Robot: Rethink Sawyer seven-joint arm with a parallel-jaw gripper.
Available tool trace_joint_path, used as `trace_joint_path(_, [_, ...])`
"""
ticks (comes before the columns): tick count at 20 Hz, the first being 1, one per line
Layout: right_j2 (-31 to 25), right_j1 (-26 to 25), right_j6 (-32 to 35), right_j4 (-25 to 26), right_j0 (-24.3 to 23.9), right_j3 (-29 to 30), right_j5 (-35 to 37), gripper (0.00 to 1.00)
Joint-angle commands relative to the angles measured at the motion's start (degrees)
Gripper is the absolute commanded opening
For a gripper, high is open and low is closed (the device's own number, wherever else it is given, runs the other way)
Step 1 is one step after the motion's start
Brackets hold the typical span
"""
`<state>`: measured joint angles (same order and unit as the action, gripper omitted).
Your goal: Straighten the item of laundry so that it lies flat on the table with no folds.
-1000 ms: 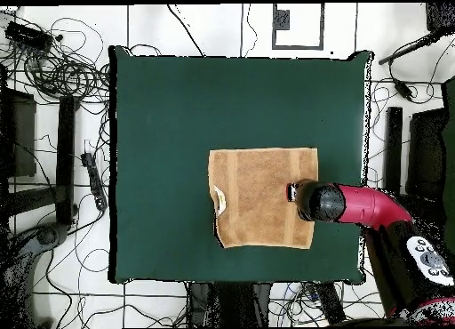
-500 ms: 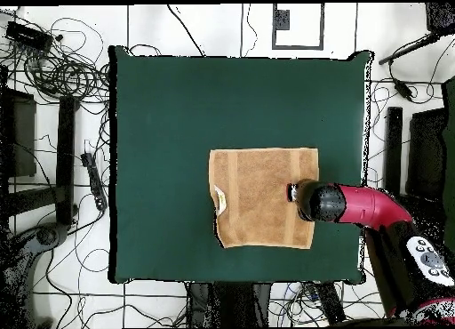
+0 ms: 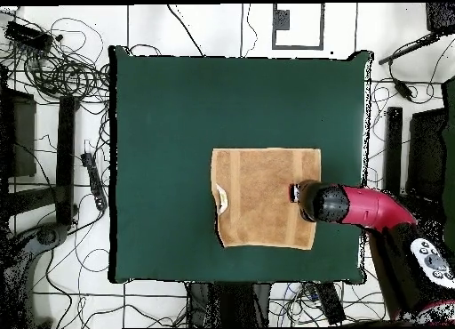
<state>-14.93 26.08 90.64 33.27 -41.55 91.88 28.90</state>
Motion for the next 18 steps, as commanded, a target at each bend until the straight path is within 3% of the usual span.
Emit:
trace_joint_path(1, [0.25,-3.37,-3.59,3.32,-1.89,-2.76,2.17,1.00])
trace_joint_path(2, [0.45,-2.92,-0.53,1.26,-2.16,-2.55,1.91,1.00])
trace_joint_path(4, [-0.70,-3.04,-5.99,4.18,-2.42,-2.75,2.77,1.00])
trace_joint_path(6, [-0.27,-3.02,-1.87,1.83,-2.81,-3.16,1.78,1.00])
trace_joint_path(8, [0.55,-3.37,-3.68,4.05,-1.56,-3.72,2.58,1.00])
trace_joint_path(18, [-3.07,-3.23,-2.40,4.55,1.89,3.25,-1.79,1.00])
